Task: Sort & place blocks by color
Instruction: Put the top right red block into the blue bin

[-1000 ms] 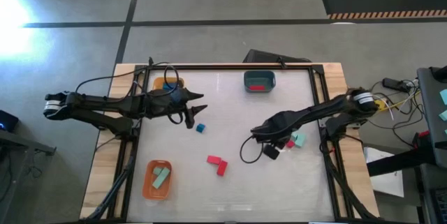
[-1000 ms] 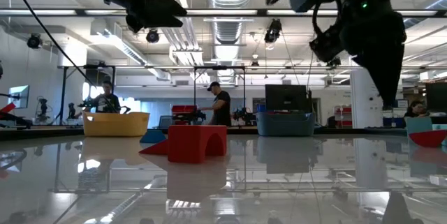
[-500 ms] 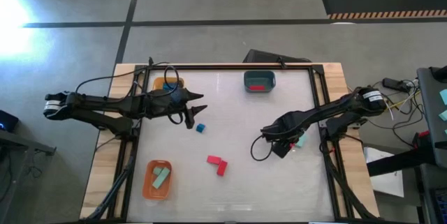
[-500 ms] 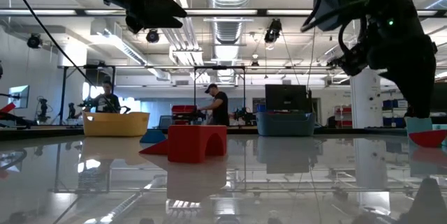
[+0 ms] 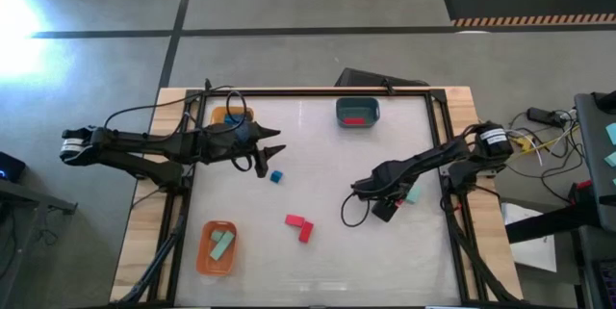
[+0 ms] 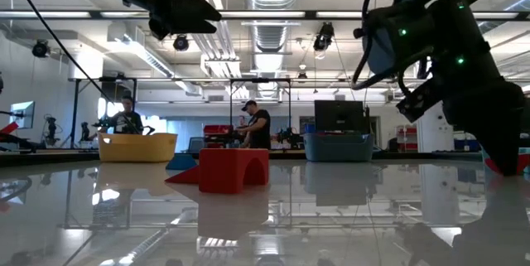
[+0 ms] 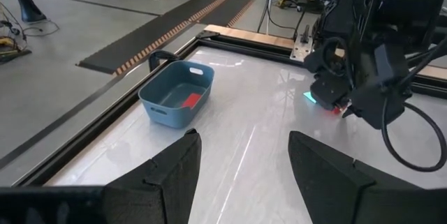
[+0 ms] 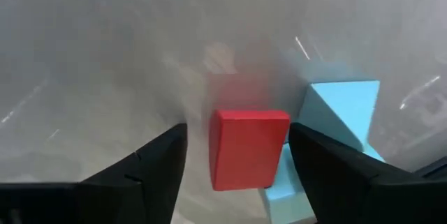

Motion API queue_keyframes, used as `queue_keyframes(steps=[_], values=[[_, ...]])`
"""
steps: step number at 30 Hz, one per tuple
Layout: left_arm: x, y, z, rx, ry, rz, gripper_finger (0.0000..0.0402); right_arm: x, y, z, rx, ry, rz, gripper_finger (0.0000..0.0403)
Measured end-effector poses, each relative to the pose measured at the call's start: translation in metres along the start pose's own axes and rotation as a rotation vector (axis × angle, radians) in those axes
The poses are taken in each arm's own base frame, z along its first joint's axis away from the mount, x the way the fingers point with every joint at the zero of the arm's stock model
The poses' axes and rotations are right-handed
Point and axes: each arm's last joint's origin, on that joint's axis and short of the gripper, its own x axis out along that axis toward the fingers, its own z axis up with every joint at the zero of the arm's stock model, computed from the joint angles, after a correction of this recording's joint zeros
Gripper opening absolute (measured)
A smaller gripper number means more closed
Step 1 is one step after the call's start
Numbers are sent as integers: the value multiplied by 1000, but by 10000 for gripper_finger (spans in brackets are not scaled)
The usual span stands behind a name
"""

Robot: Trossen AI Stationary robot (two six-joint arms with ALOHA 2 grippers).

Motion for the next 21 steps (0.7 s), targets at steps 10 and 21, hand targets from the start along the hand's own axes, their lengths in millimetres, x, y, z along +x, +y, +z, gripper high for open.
queue_keyframes(steps=[10,21], values=[[0,0,-2,1,5,1,200,-4,4,3,20,-17,27,138],[0,0,-4,2,9,2,200,-23,4,2,44,-101,93,120]])
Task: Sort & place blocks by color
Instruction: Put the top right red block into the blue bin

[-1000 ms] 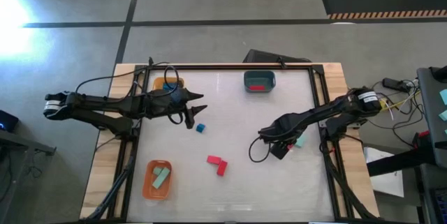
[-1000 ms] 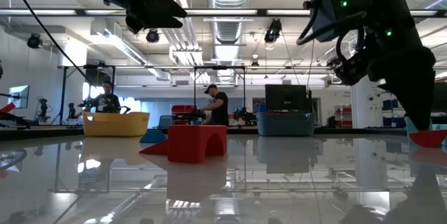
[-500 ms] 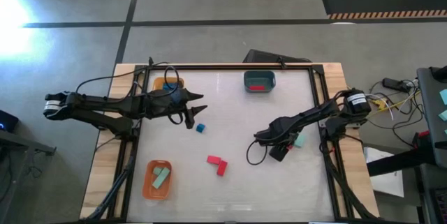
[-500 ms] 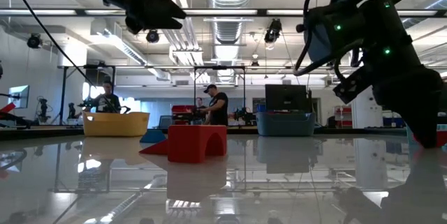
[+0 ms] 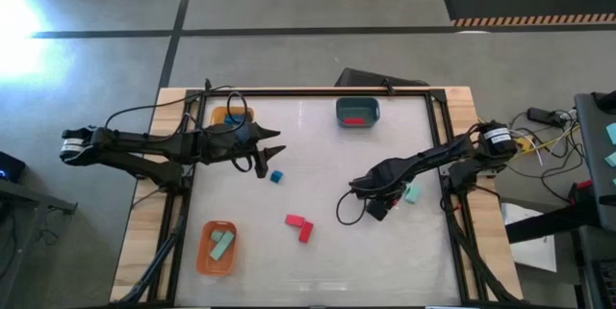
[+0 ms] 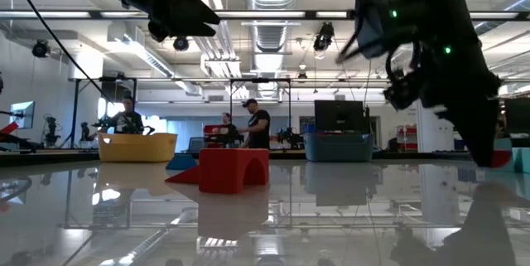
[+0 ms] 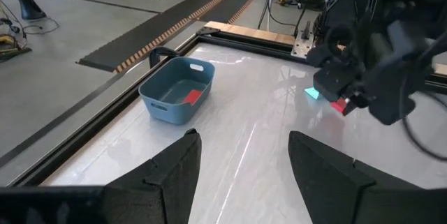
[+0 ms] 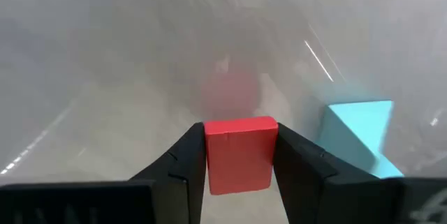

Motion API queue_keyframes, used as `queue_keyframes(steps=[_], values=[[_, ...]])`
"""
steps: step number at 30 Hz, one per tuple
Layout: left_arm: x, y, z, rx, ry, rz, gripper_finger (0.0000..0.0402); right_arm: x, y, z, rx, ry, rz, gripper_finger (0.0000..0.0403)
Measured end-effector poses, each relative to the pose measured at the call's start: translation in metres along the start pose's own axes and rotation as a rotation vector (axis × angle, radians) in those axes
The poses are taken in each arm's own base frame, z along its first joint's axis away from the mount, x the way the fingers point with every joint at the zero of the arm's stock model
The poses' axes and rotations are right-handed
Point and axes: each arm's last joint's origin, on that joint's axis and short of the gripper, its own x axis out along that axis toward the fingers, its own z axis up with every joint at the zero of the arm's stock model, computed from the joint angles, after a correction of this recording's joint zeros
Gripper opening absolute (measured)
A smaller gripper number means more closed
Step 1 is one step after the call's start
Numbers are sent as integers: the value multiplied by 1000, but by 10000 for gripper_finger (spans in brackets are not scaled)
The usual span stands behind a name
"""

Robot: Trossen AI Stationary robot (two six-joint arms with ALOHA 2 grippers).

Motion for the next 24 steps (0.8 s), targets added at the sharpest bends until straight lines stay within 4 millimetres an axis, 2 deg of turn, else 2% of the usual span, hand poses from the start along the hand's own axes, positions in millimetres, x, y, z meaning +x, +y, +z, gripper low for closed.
queue_keyframes(steps=[6,11,15,19,24], values=[[0,0,0,0,0,0,200,-44,7,15,-45,-184,88,120],[0,0,0,0,0,0,200,-84,-6,47,-110,-333,113,120],[0,0,0,0,0,0,200,-113,-32,80,-139,-424,116,120],[0,0,0,0,1,0,200,-136,-69,112,-132,-523,72,120],[0,0,0,1,1,0,200,-138,-124,153,-57,-612,37,120]])
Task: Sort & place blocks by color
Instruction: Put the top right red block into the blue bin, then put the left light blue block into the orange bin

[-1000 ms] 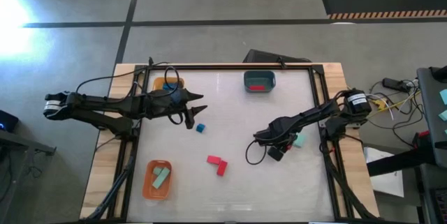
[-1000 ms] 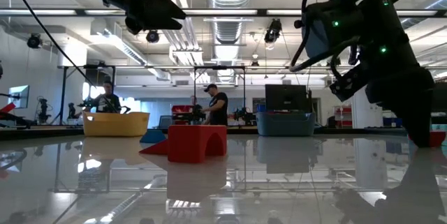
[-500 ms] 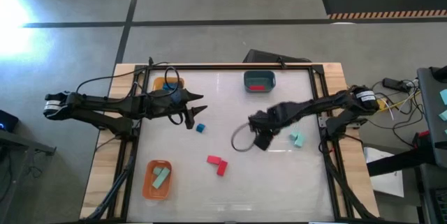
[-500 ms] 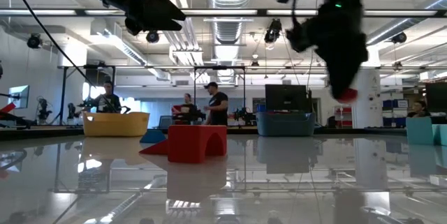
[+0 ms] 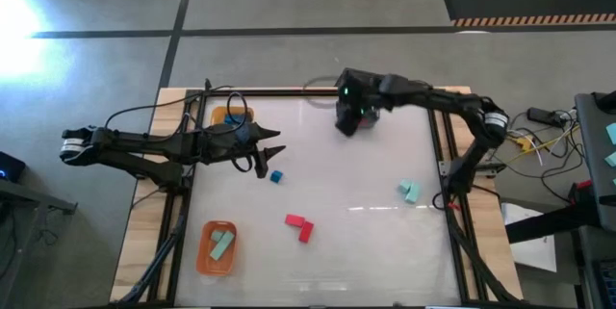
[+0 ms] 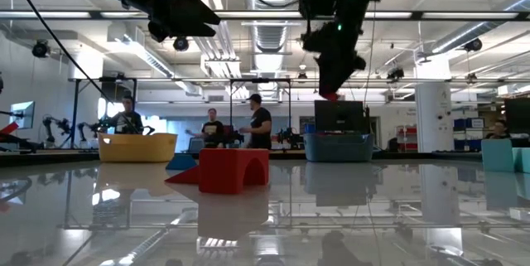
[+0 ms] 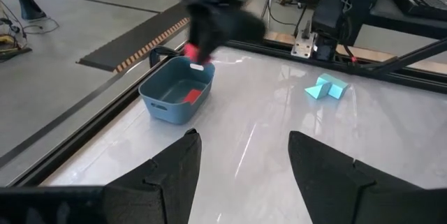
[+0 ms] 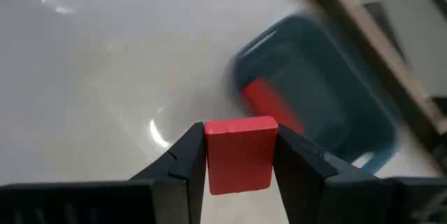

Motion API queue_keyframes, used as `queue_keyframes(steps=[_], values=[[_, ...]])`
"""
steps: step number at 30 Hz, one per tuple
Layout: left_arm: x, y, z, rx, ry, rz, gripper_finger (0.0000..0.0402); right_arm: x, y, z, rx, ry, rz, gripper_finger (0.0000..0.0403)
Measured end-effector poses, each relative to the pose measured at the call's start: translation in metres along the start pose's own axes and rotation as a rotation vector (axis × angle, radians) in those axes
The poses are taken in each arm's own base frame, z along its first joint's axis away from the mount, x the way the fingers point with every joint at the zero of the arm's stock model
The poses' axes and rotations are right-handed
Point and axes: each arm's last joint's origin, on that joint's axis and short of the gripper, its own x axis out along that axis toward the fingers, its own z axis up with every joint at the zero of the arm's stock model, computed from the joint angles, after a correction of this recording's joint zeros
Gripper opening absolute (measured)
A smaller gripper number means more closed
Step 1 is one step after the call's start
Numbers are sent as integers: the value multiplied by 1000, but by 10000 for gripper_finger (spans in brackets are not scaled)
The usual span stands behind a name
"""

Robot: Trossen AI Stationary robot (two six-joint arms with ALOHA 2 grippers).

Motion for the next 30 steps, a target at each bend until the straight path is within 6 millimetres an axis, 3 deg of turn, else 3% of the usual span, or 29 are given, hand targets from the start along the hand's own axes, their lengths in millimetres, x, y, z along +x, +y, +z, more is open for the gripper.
queue_keyframes(steps=[6,14,22,30], values=[[0,0,0,18,0,0,200,42,-53,11,106,38,4,120],[0,0,0,25,0,0,200,79,-71,8,133,120,-17,132],[0,0,0,34,0,0,200,81,-71,10,145,104,-22,175],[0,0,1,34,-2,0,200,67,-70,13,178,57,-21,196]])
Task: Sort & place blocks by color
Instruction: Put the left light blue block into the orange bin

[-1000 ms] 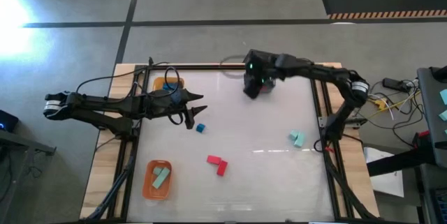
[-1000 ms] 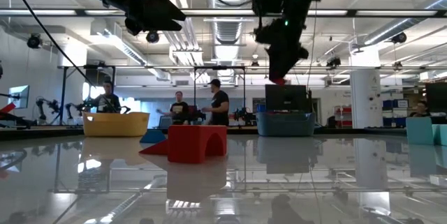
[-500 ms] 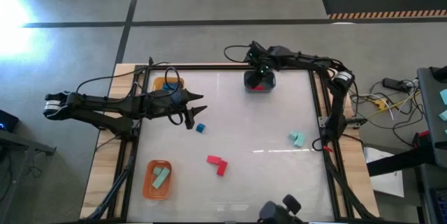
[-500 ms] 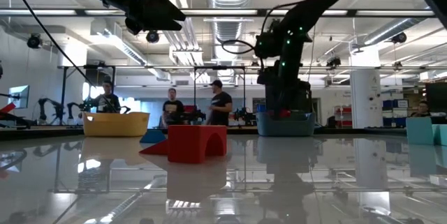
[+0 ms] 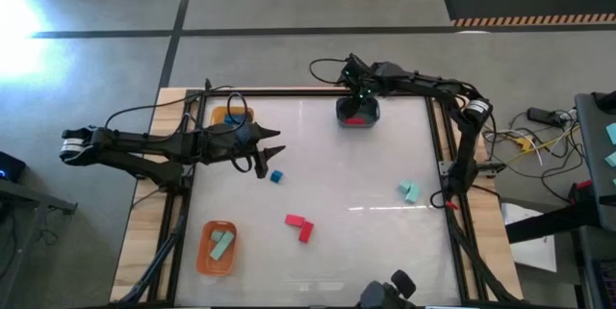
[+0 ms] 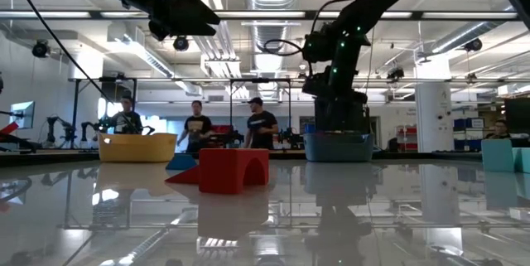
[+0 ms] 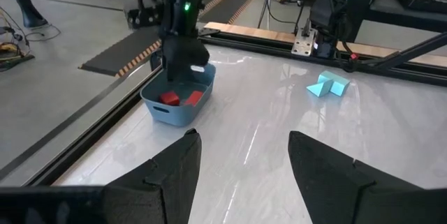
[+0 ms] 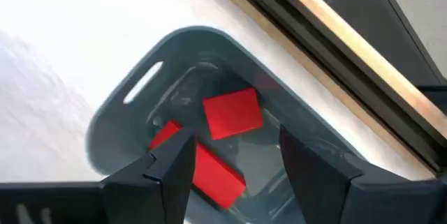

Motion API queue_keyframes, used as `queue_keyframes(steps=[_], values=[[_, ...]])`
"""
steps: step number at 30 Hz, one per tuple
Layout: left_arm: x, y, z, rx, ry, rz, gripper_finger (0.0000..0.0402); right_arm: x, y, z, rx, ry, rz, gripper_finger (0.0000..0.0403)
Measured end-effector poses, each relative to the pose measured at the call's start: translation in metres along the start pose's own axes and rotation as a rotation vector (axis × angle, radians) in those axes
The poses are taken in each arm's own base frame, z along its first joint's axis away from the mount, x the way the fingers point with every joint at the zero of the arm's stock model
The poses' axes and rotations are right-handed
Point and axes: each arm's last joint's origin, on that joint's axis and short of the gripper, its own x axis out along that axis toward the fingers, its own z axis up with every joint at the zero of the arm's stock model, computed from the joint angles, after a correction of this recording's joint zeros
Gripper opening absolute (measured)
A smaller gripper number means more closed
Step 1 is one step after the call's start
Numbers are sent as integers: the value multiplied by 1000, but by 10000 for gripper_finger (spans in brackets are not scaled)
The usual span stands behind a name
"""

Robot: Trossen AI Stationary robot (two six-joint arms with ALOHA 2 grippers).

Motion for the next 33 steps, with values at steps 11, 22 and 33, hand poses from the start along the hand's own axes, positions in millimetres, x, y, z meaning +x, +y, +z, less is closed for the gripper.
queue_keyframes(steps=[11,22,33], values=[[0,0,-2,-1,5,1,200,-65,65,-23,-134,-81,112,176],[1,1,-13,-40,44,2,200,-83,174,-90,-457,-180,306,169],[2,1,-32,-190,188,31,200,-75,224,-146,-611,-262,447,189]])
